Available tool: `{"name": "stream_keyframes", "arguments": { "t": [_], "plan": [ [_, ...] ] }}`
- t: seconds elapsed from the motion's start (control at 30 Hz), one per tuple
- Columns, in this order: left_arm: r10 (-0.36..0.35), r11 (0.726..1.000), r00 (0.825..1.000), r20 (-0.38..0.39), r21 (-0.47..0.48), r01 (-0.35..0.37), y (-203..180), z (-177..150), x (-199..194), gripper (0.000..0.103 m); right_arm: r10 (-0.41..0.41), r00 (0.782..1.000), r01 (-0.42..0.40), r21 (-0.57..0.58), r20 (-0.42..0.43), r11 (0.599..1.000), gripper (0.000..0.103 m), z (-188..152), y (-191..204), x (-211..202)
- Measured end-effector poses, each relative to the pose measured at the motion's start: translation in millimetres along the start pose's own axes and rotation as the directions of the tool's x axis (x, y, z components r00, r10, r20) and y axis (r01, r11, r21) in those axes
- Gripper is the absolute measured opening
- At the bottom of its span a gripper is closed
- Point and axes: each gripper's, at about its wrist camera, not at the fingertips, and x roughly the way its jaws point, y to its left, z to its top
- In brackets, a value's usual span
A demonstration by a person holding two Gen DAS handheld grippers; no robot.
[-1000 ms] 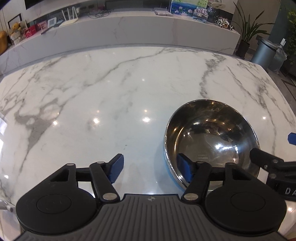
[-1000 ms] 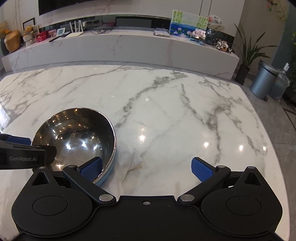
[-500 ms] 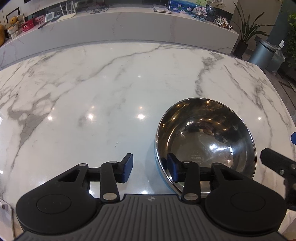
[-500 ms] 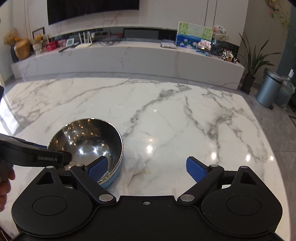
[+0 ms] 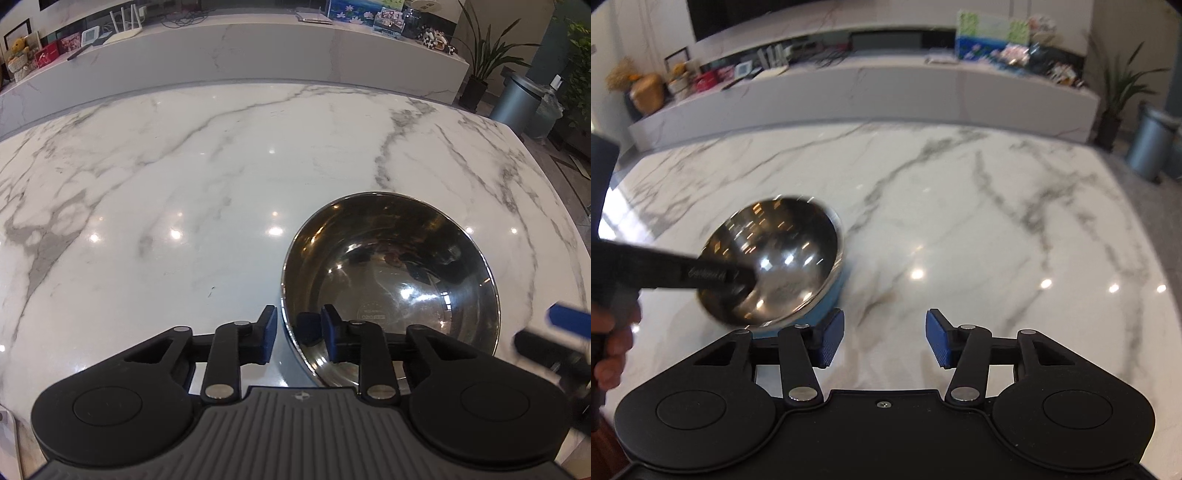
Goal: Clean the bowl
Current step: 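Move the left gripper to the bowl rim while the right gripper approaches the cloth, then grasp the bowl rim with the left gripper while the right gripper grasps the white cloth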
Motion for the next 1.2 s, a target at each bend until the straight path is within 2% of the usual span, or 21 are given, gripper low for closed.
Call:
{"name": "stream_keyframes", "arguments": {
  "t": [0.23,0.37,0.47,0.93,1.07,1.2],
  "plan": [
    [0.012,1.0,1.0,0.019,0.012,-0.012,1,0,-3,0.014,0.046,0.999,-0.047,-0.036,-0.03,0.998,0.043,-4,13,10],
    [0.024,1.0,0.999,0.022,0.017,-0.024,4,0,-4,0.014,0.067,0.996,-0.07,-0.053,-0.058,0.996,0.031,-6,19,18],
    [0.022,1.0,1.0,0.019,0.015,-0.023,9,-1,-5,0.013,0.07,0.995,-0.076,-0.067,-0.077,0.995,0.029,-7,24,25],
    [0.028,0.998,1.0,0.009,0.05,-0.028,20,-7,-11,0.013,0.028,0.994,-0.036,-0.075,-0.109,0.997,0.028,-3,33,47],
    [0.037,0.997,0.999,0.016,0.073,-0.038,18,-8,-11,0.014,0.016,0.993,-0.026,-0.083,-0.116,0.996,0.019,-3,34,50],
    [0.051,0.995,0.998,0.021,0.09,-0.053,15,-9,-10,0.015,0.008,0.993,-0.018,-0.089,-0.118,0.996,0.015,-4,34,50]
  ]
}}
